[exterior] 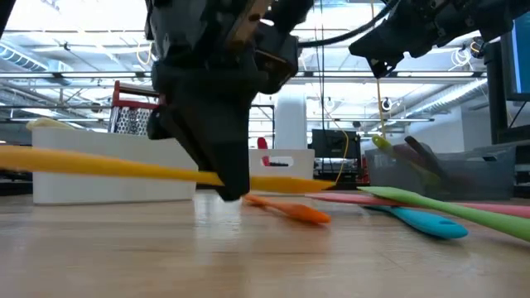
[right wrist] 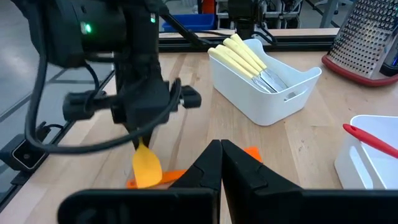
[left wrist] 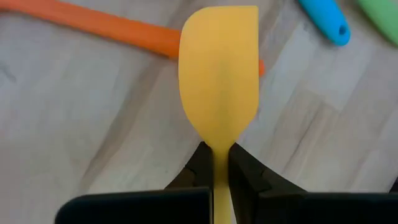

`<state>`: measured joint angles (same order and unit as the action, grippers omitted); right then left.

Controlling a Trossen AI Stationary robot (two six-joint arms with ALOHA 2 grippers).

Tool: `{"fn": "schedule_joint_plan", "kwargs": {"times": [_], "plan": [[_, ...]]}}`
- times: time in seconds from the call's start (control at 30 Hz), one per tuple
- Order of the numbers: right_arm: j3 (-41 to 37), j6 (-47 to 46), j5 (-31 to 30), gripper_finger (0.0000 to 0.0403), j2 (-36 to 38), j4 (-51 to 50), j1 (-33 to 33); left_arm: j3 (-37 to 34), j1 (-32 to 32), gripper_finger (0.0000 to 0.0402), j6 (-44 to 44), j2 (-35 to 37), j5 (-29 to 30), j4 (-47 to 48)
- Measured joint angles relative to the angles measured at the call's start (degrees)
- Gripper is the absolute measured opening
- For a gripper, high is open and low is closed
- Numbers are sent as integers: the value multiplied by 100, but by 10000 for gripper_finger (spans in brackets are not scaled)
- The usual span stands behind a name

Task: Pick & Place Kitchen Items
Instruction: Put the yellow spatula into the top white bin

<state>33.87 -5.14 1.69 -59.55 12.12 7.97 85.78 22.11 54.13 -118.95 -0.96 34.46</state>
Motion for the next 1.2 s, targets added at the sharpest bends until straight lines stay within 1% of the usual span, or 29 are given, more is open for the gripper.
{"fn": "schedule_joint_plan", "kwargs": {"times": [0.2, 0.4, 0.53, 0.63, 0.8, 1.03, 1.1, 1.2], "plan": [[-2, 71, 0, 0, 0, 2, 0, 4, -4, 10, 432, 322, 112, 244], [-2, 316, -13, 0, 2, 2, -13, 7, -77, 10, 1001, 715, 214, 737], [-3, 431, -13, 0, 67, -11, -13, 9, -216, 10, 1353, 966, 365, 1026], [-4, 469, -13, 0, 190, -22, -15, 13, -422, 10, 1555, 1200, 434, 1066], [-5, 654, -14, 0, 422, -120, -15, 15, -887, 10, 1665, 1538, 536, 1045], [-3, 811, -15, 0, 579, -343, -17, 20, -1770, 12, 1225, 2026, 501, 725], [-2, 874, -15, 0, 588, -490, -15, 20, -2094, 11, 1042, 2083, 332, 557], [-2, 924, -14, 0, 590, -612, -45, 20, -2574, 10, 747, 2067, -297, -36]]}}
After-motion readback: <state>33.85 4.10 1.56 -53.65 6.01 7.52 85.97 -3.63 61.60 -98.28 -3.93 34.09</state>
